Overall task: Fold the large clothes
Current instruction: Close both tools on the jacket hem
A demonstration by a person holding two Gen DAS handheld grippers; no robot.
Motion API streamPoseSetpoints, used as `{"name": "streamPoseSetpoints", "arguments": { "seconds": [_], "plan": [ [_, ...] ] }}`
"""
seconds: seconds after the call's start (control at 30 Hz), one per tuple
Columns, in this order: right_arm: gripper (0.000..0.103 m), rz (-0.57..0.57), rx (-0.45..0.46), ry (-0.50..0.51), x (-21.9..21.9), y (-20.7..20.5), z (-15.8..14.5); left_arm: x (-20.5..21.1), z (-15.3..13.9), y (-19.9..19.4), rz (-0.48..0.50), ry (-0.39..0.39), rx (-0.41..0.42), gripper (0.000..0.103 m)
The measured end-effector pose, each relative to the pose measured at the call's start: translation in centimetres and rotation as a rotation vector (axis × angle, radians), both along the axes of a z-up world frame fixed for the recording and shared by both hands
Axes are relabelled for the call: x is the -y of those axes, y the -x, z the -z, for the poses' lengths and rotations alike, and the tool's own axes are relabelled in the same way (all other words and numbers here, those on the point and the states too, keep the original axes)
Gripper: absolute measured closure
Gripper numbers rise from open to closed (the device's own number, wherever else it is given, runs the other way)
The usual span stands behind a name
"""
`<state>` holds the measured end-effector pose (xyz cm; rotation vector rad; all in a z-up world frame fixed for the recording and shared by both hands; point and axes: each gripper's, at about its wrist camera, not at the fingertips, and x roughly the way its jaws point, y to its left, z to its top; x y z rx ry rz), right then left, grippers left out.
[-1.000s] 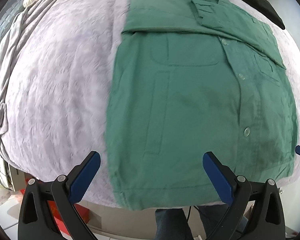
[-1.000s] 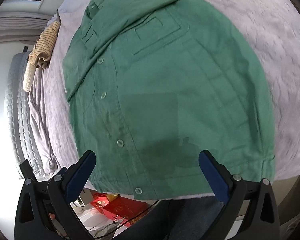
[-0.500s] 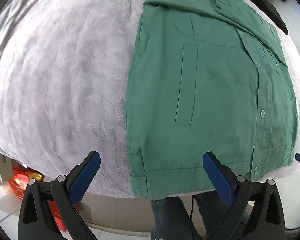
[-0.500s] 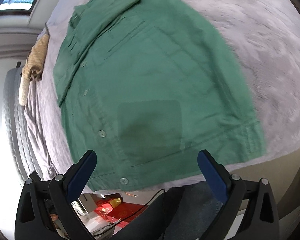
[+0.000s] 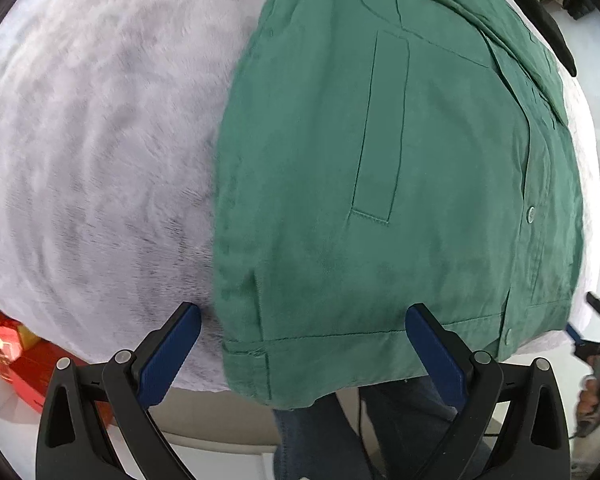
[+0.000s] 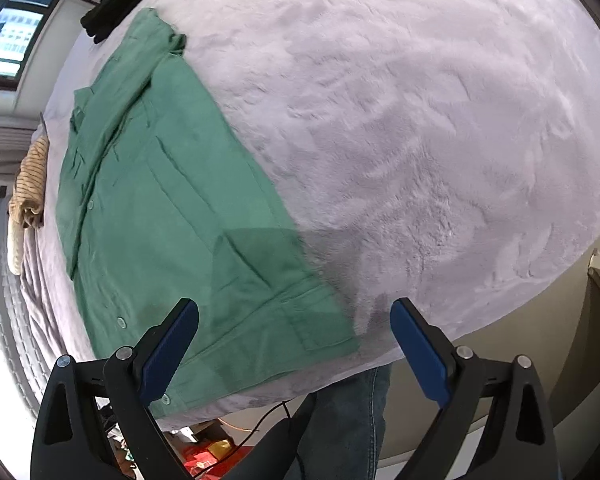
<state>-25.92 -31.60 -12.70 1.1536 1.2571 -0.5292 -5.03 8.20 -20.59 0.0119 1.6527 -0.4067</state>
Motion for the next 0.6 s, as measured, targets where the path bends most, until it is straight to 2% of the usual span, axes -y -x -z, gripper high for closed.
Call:
{"name": "streamPoseSetpoints", "arguments": {
  "seconds": [0.13,0.2,0.33,0.4,0.53,0.57,0.6],
  "plan": [
    [0.006,0.053,0.059,-0.117,-0.7,-0.1,2.2,0.4,0.4,-0.1,0.015,0.034,-0.015,0.000],
    [0.007,0.085,0.132,-0.156,-0.8,-0.4,2.0,0.9,0.1,0.0,0.030,0.067,-0.015,0.000],
    [0.007,0.125,0.332,-0.259,-0.6,-1.9,0.6,1.1,-0.1,0.1,0.047,0.087,-0.016,0.000],
    [0.007,0.102,0.324,-0.260,-0.7,-2.5,0.4,1.2,0.6,0.3,0.049,0.085,-0.028,0.000],
    [0.007,0.078,0.206,-0.218,-1.4,-2.8,1.8,1.7,1.3,0.5,0.077,0.059,-0.017,0.002],
    [0.010,0.084,0.190,-0.217,-1.5,-2.6,2.1,2.0,1.6,0.4,0.087,0.046,-0.005,0.008],
    [0.017,0.096,0.172,-0.215,-1.6,-2.2,2.4,2.2,1.4,0.6,0.105,0.024,0.015,0.022]
  ]
}}
